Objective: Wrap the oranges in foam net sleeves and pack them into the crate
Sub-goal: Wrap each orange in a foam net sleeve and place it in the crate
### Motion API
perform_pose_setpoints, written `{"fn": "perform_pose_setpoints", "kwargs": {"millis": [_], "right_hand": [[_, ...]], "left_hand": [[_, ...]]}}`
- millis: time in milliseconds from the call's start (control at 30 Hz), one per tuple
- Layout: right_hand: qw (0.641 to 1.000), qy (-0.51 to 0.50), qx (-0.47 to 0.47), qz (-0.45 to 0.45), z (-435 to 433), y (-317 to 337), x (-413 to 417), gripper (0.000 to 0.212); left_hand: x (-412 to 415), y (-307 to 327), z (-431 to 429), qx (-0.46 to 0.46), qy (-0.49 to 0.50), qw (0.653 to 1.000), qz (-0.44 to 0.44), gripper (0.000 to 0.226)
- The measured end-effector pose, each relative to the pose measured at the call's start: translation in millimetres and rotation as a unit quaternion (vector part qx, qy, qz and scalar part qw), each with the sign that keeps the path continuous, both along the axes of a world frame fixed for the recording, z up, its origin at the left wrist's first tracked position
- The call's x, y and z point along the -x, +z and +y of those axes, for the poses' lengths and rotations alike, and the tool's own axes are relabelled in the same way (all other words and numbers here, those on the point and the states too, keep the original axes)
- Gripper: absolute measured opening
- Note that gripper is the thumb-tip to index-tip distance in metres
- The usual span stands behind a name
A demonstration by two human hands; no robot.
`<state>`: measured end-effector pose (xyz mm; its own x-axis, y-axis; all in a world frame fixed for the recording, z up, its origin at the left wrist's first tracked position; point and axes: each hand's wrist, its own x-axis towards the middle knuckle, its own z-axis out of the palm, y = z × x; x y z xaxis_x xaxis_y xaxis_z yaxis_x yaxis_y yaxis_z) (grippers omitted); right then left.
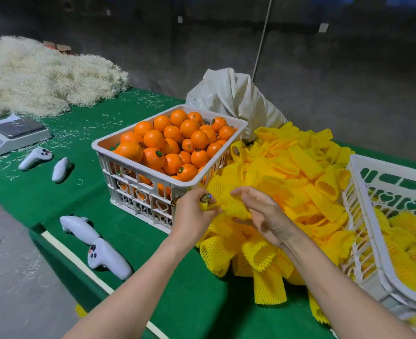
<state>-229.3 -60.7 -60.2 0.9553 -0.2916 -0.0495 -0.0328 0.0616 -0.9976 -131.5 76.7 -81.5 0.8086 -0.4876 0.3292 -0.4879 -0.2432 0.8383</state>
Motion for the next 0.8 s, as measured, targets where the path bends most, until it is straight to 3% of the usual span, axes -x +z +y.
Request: {"fn": "perform_pose_setpoints", "kwargs": {"millis": [100, 167, 233, 300, 333, 500, 633, 733, 800], "right_hand": [[0.97, -0.088, 0.226, -0.022, 10, 0, -3, 0.032], [0.929, -0.107, 0.351, -0.04, 16, -4, -3, 0.025], [0.911, -0.147, 0.382, -0.059, 22, -5, 0, 0.018], [0.913, -0.161, 0.366, -0.083, 29, -7, 3, 0.03], [0.917, -0.155, 0.355, -0.095, 35, -7, 4, 0.033], [0.938, -0.175, 0.263, -0.143, 62, -12, -10, 0.025], [0.942, -0.248, 0.115, -0.196, 71, -15, -22, 0.019], [0.952, -0.221, 0.129, -0.171, 73, -21, -33, 0.017], [0.957, -0.186, 0.177, -0.133, 82, -29, -43, 0.016]], "left_hand": [[4, -5, 3, 0.001, -0.044, 0.999, -0.024, 0.021], [4, -6, 5, 0.07, -0.05, 0.99, 0.115, 0.016], [-2, -6, 11, 0.179, 0.008, 0.931, 0.319, 0.003], [-11, -12, 19, 0.248, 0.086, 0.861, 0.435, 0.023], [-14, -16, 24, 0.257, 0.105, 0.849, 0.449, 0.033], [-16, -33, 32, 0.184, 0.131, 0.909, 0.351, 0.013], [-45, -46, 53, 0.219, 0.293, 0.847, 0.387, 0.008], [-43, -48, 61, 0.17, 0.203, 0.899, 0.348, 0.015], [-36, -40, 61, 0.185, 0.089, 0.894, 0.399, 0.038]]}}
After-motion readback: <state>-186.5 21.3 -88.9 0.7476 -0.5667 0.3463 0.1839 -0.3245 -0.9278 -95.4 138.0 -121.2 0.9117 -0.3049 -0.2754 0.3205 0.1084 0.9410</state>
